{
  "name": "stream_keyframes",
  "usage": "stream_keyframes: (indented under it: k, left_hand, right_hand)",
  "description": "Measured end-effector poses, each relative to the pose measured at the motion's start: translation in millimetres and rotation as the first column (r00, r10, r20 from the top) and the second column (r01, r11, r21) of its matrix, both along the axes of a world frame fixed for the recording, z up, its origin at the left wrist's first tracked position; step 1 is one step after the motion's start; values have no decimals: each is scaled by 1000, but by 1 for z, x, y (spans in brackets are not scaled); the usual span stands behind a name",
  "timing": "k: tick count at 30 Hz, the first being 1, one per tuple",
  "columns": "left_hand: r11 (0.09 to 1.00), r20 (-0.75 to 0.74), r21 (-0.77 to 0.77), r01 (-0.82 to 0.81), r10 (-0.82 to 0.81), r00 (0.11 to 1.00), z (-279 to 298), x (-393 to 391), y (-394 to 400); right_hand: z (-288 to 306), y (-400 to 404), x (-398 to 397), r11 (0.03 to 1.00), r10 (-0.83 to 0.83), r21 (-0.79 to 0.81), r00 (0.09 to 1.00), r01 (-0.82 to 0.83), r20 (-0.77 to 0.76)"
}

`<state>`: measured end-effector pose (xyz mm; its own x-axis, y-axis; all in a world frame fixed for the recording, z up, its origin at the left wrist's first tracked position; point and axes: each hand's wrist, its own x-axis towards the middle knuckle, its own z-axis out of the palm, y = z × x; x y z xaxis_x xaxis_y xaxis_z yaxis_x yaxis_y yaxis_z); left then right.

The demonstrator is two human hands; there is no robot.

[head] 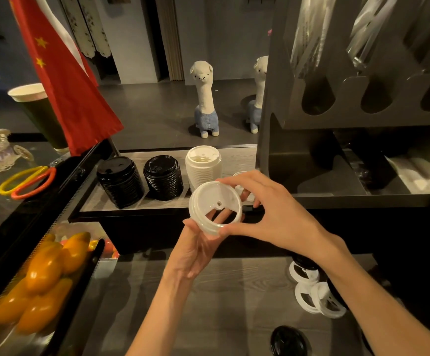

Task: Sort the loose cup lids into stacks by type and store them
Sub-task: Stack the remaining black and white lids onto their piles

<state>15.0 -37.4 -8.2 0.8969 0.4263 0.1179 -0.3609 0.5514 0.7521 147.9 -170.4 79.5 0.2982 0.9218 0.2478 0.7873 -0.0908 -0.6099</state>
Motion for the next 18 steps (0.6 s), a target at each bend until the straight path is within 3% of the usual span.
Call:
stream_keyframes:
  k: [6,11,14,16,18]
  left_hand:
    - [999,12,35,-31,31,999,30,7,16]
    - [964,-172,45,-262,266,948,51,14,47]
    - [822,-300,346,-452,553,777,45,16,62]
    - [743,-319,484,-462,642,697,36,18,63]
    - [714,-329,556,-425,659,676,30,19,62]
  right_hand:
    - [24,31,17,998,39,44,999,-38,-19]
    - [41,77,52,995,-28,94,997,34,-69]
    - [44,113,76,994,-112,17,992,111,50]
    - [40,132,88,987,-127,-84,985,137,118]
    - [36,147,92,976,-126,-158,978,152,166]
